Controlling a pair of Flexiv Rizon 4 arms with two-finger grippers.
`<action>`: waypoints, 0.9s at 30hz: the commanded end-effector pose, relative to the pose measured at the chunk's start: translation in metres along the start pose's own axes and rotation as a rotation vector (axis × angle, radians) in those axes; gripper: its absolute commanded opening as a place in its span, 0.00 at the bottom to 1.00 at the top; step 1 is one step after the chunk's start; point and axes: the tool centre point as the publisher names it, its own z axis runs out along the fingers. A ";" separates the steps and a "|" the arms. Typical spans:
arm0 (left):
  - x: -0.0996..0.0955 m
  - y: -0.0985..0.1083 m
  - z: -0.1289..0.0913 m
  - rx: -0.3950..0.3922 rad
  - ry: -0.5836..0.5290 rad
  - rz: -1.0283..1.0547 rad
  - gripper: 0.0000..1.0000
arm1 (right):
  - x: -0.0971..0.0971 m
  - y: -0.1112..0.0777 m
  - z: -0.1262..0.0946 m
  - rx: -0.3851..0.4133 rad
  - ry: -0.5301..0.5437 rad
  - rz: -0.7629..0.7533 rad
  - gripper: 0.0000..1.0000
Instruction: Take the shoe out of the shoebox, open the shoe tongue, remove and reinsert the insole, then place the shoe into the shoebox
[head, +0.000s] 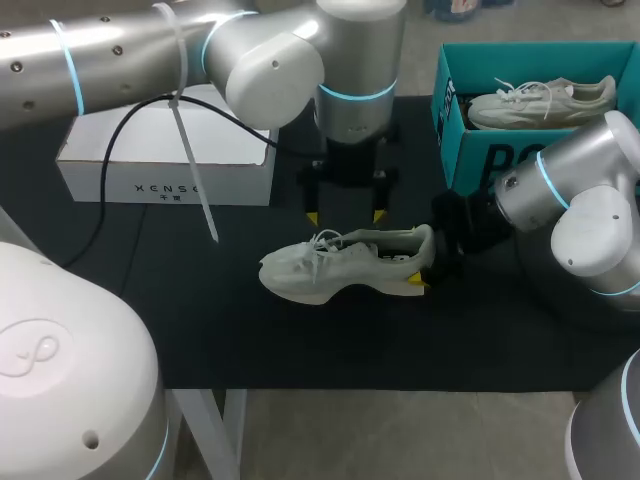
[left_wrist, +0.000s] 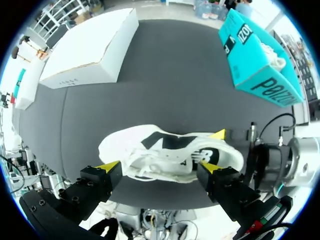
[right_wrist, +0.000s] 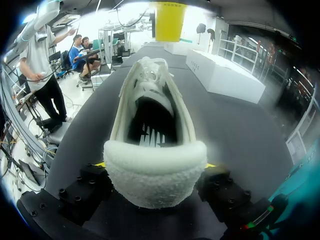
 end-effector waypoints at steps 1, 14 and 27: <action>0.011 0.007 0.011 -0.002 -0.032 0.020 1.00 | -0.001 0.001 0.001 0.003 -0.002 0.000 0.00; 0.021 0.007 0.049 -0.029 -0.083 0.115 1.00 | -0.001 0.001 0.001 0.003 -0.002 0.000 0.00; 0.015 0.006 0.076 -0.082 -0.157 0.152 1.00 | -0.001 0.001 0.001 0.003 -0.002 0.000 0.00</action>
